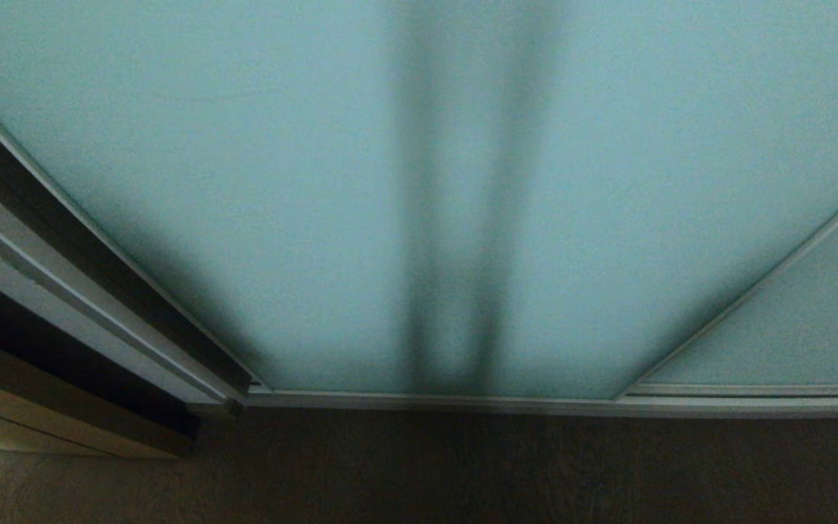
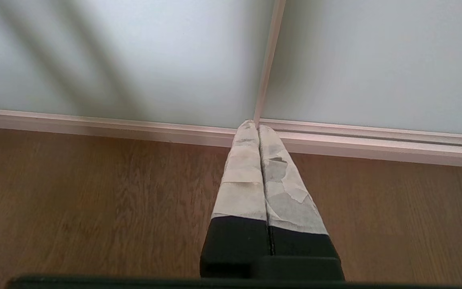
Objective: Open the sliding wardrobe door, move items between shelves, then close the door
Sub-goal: Open the door
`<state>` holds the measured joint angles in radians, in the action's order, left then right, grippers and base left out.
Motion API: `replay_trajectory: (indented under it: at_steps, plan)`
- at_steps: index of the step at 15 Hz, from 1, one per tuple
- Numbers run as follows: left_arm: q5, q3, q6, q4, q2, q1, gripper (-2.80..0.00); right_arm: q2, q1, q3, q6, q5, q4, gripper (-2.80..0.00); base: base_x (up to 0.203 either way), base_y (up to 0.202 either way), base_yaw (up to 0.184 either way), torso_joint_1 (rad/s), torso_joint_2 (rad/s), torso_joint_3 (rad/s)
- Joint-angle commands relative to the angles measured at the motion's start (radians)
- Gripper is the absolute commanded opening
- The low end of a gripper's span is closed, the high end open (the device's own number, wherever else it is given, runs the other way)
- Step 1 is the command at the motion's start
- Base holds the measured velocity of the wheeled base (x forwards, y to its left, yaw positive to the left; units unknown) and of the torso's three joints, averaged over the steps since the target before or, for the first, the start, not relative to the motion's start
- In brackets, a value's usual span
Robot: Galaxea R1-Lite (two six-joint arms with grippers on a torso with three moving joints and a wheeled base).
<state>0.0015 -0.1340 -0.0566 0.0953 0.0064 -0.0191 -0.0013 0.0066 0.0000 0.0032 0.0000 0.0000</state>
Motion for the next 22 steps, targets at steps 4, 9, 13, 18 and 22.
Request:
replay_trajectory:
  at_steps: [4,9,13,18,22]
  plan:
    - [0.068,-0.376,-0.046,0.028,0.187,-0.001,-2.8,-0.002,0.0,0.0,0.0,0.0,0.0,-2.8,0.0,0.0,0.0,0.0,0.0,0.0]
    - [0.382,-0.658,-0.06,0.247,0.463,-0.002,-2.8,-0.002,0.001,0.0,0.0,0.0,0.0,-2.8,0.0,0.0,0.0,0.0,0.0,0.0]
    - [0.563,-0.768,-0.088,0.319,0.593,-0.003,-2.8,-0.002,0.001,0.0,0.0,0.0,0.0,-2.8,0.0,0.0,0.0,0.0,0.0,0.0]
    - [0.671,-0.846,-0.146,0.466,0.747,-0.004,-2.8,-0.002,0.0,0.0,0.0,0.0,0.0,-2.8,0.0,0.0,0.0,0.0,0.0,0.0]
    - [0.678,-0.898,-0.15,0.512,0.865,-0.004,-2.8,-0.002,0.001,0.0,0.0,0.0,0.0,-2.8,0.0,0.0,0.0,0.0,0.0,0.0]
